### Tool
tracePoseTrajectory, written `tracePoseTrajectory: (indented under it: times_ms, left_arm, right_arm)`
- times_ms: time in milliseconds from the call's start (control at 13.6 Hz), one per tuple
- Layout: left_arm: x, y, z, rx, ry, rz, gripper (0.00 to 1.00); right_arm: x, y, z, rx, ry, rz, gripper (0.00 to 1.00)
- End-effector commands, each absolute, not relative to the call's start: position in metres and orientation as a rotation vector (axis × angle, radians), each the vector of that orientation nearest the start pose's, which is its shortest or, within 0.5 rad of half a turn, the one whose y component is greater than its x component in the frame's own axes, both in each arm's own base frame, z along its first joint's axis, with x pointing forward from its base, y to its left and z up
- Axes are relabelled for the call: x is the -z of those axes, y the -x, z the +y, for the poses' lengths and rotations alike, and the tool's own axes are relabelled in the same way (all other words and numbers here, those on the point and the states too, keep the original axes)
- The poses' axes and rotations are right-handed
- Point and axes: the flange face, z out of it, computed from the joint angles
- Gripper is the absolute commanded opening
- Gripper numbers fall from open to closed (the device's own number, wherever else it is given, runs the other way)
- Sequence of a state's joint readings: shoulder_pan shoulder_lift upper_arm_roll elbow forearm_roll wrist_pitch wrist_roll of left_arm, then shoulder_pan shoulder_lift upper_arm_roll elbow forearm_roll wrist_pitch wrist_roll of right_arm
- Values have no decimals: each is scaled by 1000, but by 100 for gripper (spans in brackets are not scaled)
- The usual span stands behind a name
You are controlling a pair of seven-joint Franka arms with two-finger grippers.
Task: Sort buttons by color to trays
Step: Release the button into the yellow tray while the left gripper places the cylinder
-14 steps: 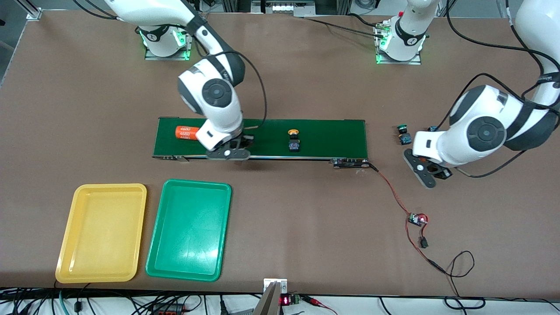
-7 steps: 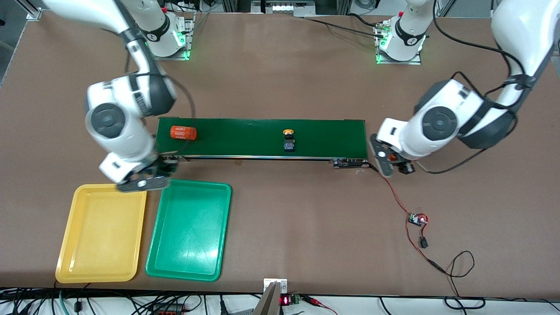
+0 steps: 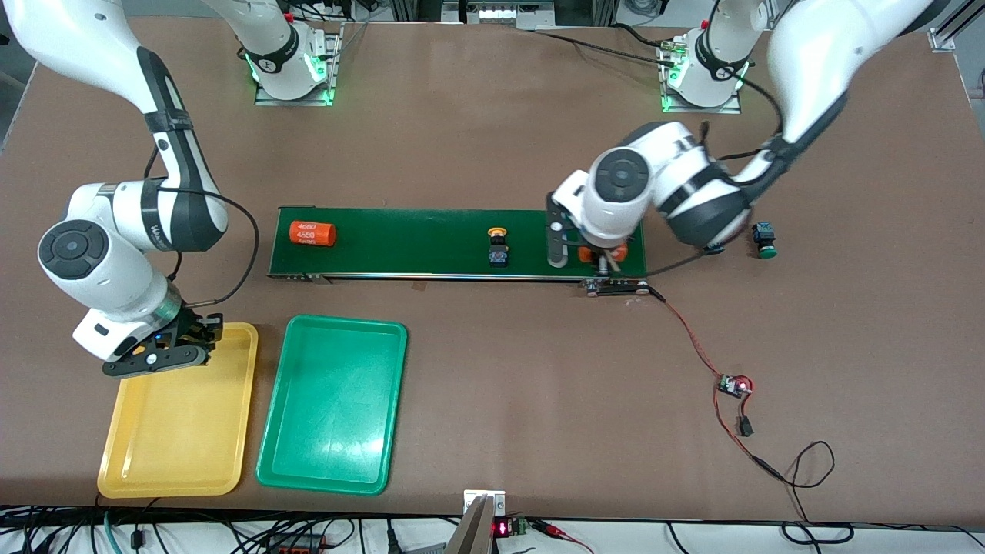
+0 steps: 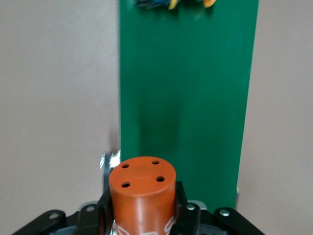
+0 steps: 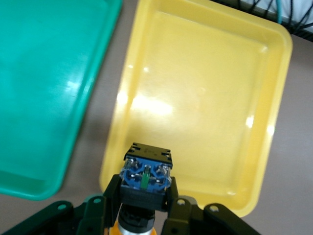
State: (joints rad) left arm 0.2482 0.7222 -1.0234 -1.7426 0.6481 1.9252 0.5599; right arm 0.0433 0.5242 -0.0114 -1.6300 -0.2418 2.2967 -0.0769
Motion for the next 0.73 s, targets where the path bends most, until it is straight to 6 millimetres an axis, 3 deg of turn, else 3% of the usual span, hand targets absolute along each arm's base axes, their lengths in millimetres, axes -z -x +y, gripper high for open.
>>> tracePoseTrajectory:
  times_ms: [0, 73, 147, 294, 514, 661]
  left_arm:
    - [-279, -526, -373, -224, 2183, 2227, 31]
    - [-276, -522, -376, -230, 2186, 2221, 62]
    - [-274, -517, -378, -246, 2182, 2220, 100]
    - [-270, -514, -374, -266, 2178, 2219, 100]
    - [-275, -519, -368, -255, 2193, 2202, 100]
    - [-299, -532, -352, -219, 2211, 2139, 100]
  right_arm:
    - [-310, -716, -18, 296, 3324, -508, 4]
    - [-297, -720, -32, 333, 3317, -537, 4]
    - [-282, -722, -41, 363, 3312, -559, 4]
    - [-258, -727, -62, 449, 3320, -579, 4]
    - [-231, -728, -71, 502, 3309, -583, 6]
    - [-218, -728, -74, 548, 3300, -582, 26]
